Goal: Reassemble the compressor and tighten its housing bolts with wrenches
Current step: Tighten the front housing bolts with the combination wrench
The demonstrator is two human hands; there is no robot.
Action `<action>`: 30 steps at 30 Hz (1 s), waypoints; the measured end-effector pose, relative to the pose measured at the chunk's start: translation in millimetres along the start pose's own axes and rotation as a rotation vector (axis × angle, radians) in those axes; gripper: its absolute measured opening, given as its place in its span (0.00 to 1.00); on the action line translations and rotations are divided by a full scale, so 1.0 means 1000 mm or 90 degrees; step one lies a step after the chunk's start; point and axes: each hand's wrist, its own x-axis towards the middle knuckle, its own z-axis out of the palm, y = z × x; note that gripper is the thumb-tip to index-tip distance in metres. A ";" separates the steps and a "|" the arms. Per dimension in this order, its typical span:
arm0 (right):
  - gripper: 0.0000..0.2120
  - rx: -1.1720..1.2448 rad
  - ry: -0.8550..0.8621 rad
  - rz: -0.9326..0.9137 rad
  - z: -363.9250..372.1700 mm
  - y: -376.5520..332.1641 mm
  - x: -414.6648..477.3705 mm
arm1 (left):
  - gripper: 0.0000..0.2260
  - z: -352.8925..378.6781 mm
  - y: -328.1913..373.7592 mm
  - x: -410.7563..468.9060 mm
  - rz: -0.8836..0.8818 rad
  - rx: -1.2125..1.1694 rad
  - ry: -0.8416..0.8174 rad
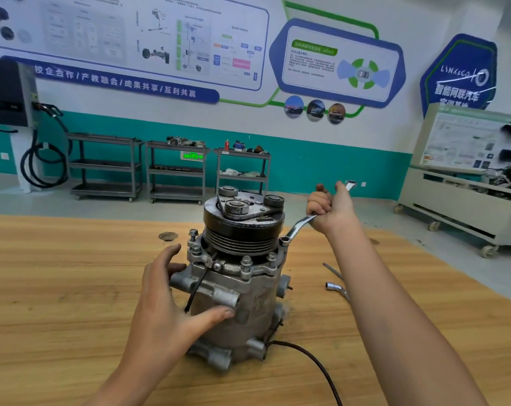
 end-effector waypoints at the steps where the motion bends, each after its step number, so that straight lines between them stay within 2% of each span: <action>1: 0.24 0.016 -0.008 0.018 -0.002 0.002 0.005 | 0.48 0.000 0.000 0.000 -0.003 -0.003 0.000; 9: 0.19 0.007 -0.064 0.125 -0.015 0.003 0.026 | 0.44 0.002 0.001 0.000 -0.018 -0.007 0.003; 12: 0.19 0.035 -0.034 0.103 -0.024 0.006 0.023 | 0.45 0.002 0.002 0.000 -0.021 -0.009 0.005; 22: 0.20 0.039 0.119 -0.123 -0.016 0.009 -0.005 | 0.47 0.001 0.003 -0.001 -0.016 0.008 0.018; 27: 0.19 0.033 0.189 -0.311 -0.018 0.017 -0.040 | 0.49 0.005 0.006 -0.005 -0.010 0.040 0.036; 30: 0.19 -0.002 0.171 -0.443 -0.020 0.035 -0.071 | 0.50 0.005 0.007 -0.006 -0.013 0.058 0.042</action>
